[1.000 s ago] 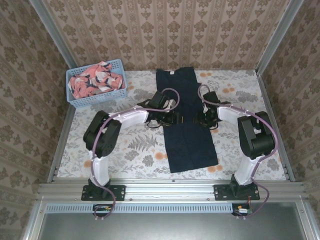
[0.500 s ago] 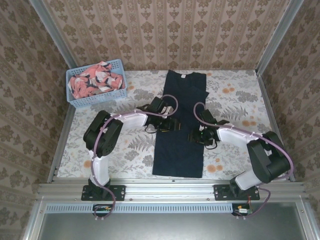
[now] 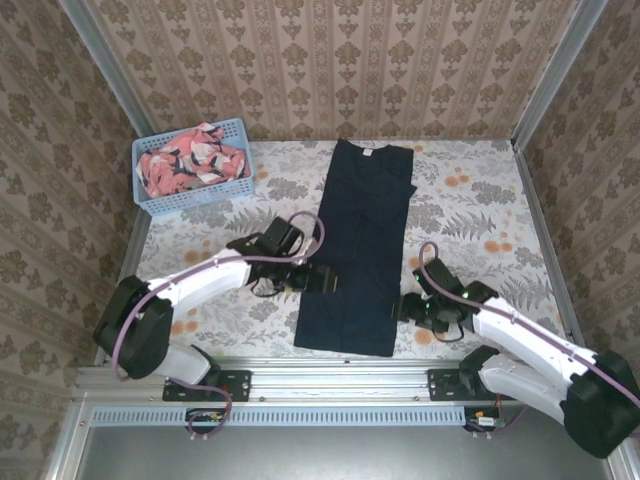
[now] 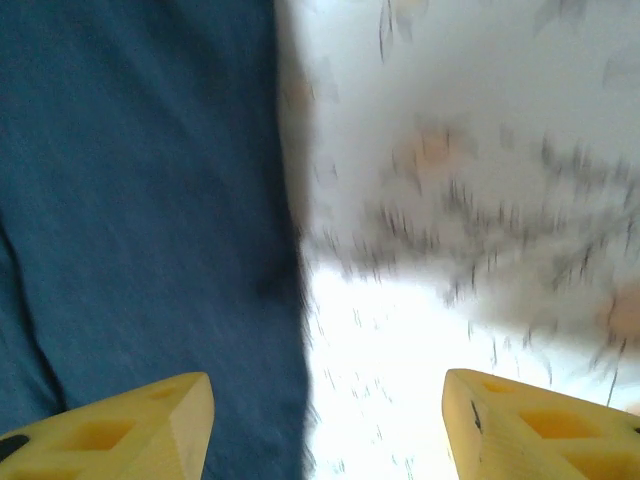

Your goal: Fold and stack the mixed laundry pile

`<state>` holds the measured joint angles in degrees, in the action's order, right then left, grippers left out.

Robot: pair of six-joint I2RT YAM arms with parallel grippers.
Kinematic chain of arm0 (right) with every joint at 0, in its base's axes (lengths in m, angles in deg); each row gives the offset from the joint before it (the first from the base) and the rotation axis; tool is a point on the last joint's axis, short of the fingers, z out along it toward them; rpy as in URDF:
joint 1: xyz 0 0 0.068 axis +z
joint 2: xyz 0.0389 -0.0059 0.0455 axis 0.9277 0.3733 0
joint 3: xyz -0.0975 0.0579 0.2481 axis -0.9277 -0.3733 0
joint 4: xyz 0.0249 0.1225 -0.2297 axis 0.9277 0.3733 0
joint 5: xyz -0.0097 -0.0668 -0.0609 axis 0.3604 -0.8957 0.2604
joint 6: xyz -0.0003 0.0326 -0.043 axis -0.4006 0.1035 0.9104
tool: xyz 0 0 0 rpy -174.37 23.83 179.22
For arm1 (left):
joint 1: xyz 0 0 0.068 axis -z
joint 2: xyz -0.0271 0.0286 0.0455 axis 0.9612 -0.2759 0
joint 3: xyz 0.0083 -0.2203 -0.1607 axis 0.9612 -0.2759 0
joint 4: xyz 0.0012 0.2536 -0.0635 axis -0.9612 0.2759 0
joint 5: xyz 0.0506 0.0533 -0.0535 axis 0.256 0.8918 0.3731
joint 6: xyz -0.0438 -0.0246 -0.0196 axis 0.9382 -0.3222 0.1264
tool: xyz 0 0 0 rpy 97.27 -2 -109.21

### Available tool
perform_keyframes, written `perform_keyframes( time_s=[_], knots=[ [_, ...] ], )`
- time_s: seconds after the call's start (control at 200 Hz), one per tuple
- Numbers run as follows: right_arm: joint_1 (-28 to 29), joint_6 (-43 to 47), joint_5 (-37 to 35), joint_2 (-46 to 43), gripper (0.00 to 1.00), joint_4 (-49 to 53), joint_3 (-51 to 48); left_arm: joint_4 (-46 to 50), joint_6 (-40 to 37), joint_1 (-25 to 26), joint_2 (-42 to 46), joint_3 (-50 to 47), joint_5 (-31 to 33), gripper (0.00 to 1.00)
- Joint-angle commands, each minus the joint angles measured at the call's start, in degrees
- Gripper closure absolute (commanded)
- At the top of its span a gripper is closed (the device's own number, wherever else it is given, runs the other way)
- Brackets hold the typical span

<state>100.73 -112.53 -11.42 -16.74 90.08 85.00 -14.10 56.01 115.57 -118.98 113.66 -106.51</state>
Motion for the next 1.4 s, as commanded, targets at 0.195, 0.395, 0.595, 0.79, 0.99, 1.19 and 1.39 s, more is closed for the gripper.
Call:
perform_keyframes(
  time_s=[0.195,0.395,0.595,0.79,0.99,1.19,1.39],
  knots=[
    [17.5,-18.7,-1.1,-0.5,0.41,-7.1,-4.4,0.3,7.3,0.2,8.2,-14.0,-0.2,0.19],
    [25.7,-25.4,-2.8,5.8,0.42,-10.8,-3.6,1.7,9.9,1.5,13.4,-18.3,-0.5,0.32],
    [27.7,-28.5,-6.0,6.1,0.49,-12.3,-3.8,-4.7,13.3,3.1,11.2,-21.0,-2.8,0.54],
    [27.5,-28.6,-8.2,6.3,0.56,-14.4,-3.9,-5.2,13.6,6.3,7.0,-19.2,-3.9,0.57],
    [27.3,-28.2,-8.7,7.9,0.67,-17.1,-3.3,-5.7,15.6,9.2,6.4,-18.0,-4.5,0.57],
    [27.3,-27.2,-7.5,10.0,0.74,-17.6,-1.8,-8.6,17.8,11.5,4.5,-16.7,-4.3,0.61],
    [27.3,-25.9,-7.4,10.7,0.82,-17.7,0.0,-10.8,18.5,12.6,2.1,-15.7,-4.6,0.76]
  ],
)
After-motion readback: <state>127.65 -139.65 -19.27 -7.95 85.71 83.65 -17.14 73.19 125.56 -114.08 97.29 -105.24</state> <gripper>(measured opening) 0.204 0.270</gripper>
